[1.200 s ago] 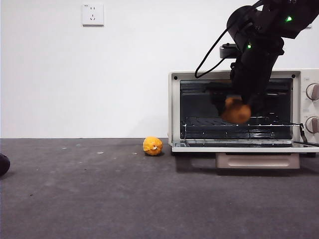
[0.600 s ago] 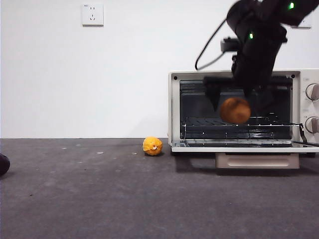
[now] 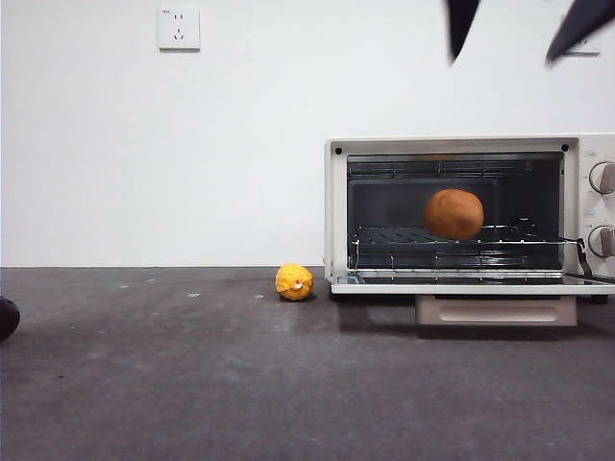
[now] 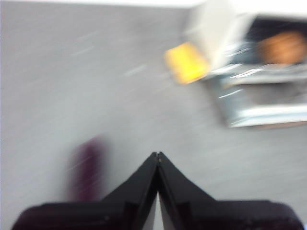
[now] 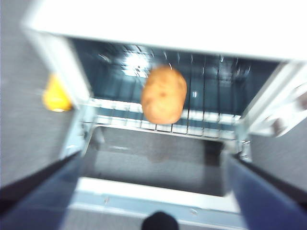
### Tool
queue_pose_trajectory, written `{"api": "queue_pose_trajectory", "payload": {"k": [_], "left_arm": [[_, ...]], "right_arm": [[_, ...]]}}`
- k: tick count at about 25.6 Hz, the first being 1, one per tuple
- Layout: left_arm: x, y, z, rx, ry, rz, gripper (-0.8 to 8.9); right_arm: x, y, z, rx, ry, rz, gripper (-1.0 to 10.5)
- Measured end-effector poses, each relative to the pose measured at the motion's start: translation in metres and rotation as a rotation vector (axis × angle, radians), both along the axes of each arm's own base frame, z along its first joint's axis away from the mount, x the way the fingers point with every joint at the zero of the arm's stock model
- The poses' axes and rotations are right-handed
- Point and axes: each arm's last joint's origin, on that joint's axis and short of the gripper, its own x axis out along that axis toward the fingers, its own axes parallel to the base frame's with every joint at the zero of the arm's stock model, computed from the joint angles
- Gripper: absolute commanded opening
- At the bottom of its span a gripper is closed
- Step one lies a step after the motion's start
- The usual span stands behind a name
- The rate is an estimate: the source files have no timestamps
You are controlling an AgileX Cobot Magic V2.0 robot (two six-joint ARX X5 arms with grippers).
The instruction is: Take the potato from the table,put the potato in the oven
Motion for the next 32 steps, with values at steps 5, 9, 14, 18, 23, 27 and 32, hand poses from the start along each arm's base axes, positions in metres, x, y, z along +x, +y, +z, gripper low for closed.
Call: {"api": "queue_pose_trajectory", "payload": {"k": [5,9,14,18,23,27,32], "left_arm": [[0.049,-0.051,0.007,-0.143,0.002,-0.246,-0.07],[0.087,-0.08,-0.003,-0.246,0.074,-0.364,-0.07],[0.14,-0.095,-0.034,-0.408,0.287,-0.454,-0.07],[0.181,-0.099,-0.066,-0.566,0.468,-0.486,-0.07],[0.217,-0.094,-0.104,-0.701,0.641,-0.379,-0.07],[0.232,-0.094,-0.129,-0.767,0.744,-0.305,-0.07],[0.241,-0.098,-0.144,-0.818,0.79,-0.262,-0.06]], "right_arm": [[-0.061,-0.033,0.035,0.007,-0.125,-0.005,0.6],[-0.099,-0.059,0.05,0.046,-0.209,-0.016,0.6],[-0.144,-0.09,0.059,0.113,-0.31,-0.023,0.6],[-0.172,-0.109,0.06,0.156,-0.37,-0.025,0.6],[-0.181,-0.115,0.058,0.129,-0.332,-0.023,0.6],[-0.181,-0.116,0.058,0.125,-0.324,-0.02,0.6],[-0.183,-0.117,0.062,0.14,-0.344,-0.02,0.6]]}}
